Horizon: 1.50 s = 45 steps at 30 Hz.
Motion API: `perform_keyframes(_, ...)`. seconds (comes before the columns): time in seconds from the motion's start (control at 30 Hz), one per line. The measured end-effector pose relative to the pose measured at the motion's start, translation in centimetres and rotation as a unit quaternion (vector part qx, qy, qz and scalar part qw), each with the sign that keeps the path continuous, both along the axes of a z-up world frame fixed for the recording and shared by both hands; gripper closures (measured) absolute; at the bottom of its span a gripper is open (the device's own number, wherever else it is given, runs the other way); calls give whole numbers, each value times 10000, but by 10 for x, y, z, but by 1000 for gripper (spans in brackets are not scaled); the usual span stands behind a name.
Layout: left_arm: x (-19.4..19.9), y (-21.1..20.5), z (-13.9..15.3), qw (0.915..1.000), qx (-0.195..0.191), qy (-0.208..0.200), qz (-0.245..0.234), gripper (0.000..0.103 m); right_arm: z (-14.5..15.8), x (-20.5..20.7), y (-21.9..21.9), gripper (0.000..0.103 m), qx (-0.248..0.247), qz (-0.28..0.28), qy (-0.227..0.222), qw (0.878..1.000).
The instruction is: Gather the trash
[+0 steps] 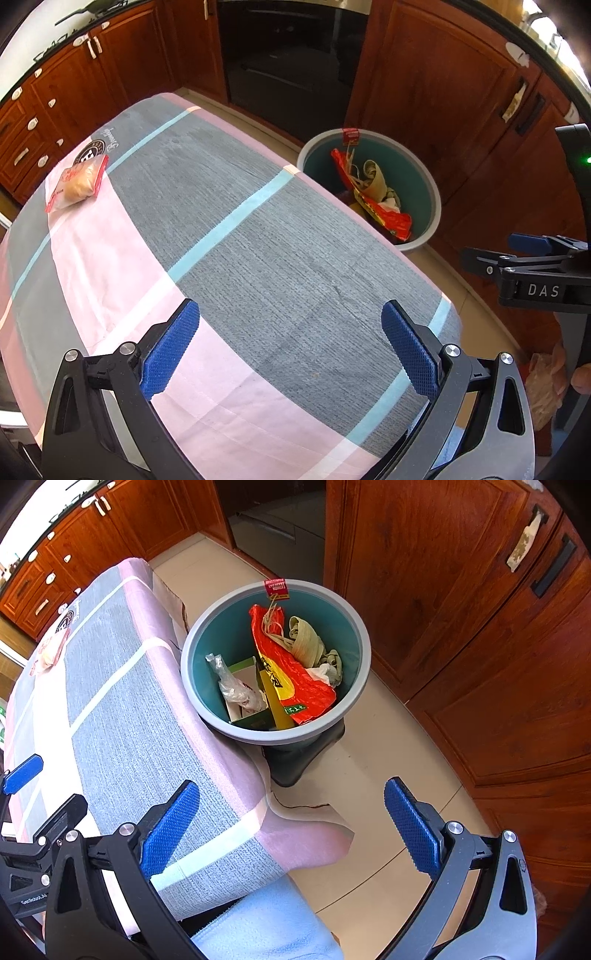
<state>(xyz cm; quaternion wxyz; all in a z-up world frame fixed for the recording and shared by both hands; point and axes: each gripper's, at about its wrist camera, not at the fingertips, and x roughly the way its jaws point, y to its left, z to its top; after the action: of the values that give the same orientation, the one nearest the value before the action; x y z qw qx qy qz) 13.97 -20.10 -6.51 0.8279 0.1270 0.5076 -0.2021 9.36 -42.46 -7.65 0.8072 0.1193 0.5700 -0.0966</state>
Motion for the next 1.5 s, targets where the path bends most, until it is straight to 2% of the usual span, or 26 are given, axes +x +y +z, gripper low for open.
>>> perform_keyframes(0.77, 1, 8, 11, 9999, -13, -131, 46, 4, 8, 5, 6, 7, -47, 76, -4, 10000)
perform_keyframes(1.5, 2, 10, 4, 9999, 86, -41, 70, 4, 5, 10, 10, 7, -70, 138, 56, 9999)
